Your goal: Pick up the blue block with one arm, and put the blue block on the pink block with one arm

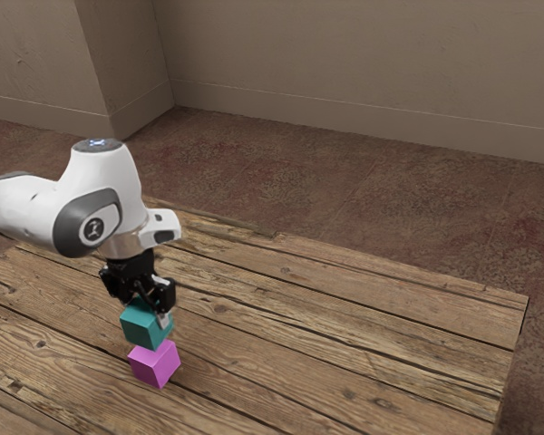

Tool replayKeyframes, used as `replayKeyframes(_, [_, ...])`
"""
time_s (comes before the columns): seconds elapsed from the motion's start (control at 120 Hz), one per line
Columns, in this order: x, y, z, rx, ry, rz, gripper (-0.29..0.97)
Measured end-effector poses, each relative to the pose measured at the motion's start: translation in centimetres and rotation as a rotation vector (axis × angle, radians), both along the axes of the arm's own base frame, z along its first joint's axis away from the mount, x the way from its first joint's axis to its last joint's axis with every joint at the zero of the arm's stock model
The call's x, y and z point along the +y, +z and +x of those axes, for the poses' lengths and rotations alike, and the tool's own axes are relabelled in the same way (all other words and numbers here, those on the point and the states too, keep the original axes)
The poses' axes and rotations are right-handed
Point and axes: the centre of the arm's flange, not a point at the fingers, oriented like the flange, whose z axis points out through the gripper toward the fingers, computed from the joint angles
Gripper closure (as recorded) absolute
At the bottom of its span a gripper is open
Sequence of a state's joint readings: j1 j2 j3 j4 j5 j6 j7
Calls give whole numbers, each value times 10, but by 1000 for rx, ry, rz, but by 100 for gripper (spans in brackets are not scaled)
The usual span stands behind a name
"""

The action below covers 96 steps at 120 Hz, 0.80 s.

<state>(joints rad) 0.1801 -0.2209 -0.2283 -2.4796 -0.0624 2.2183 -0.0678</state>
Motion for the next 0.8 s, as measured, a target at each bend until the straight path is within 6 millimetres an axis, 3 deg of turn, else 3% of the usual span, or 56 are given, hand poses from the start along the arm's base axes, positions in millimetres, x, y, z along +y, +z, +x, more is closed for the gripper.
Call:
replayKeyframes(0.217, [6, 1, -14, 3, 25, 3, 35])
replayKeyframes(0.517, [5, 4, -8, -3, 7, -8, 9])
replayKeyframes(0.583, [3, 52, 23, -74, 4, -19, 7])
replayKeyframes(0.642, [11, 118, 65, -147, 28, -42, 5])
replayKeyframes(0.7, [23, 172, 94, -186, 51, -60, 4])
replayKeyframes(0.75, [38, 199, 104, -187, 76, -68, 3])
replayKeyframes(0.8, [50, 211, 110, -162, 96, -74, 3])
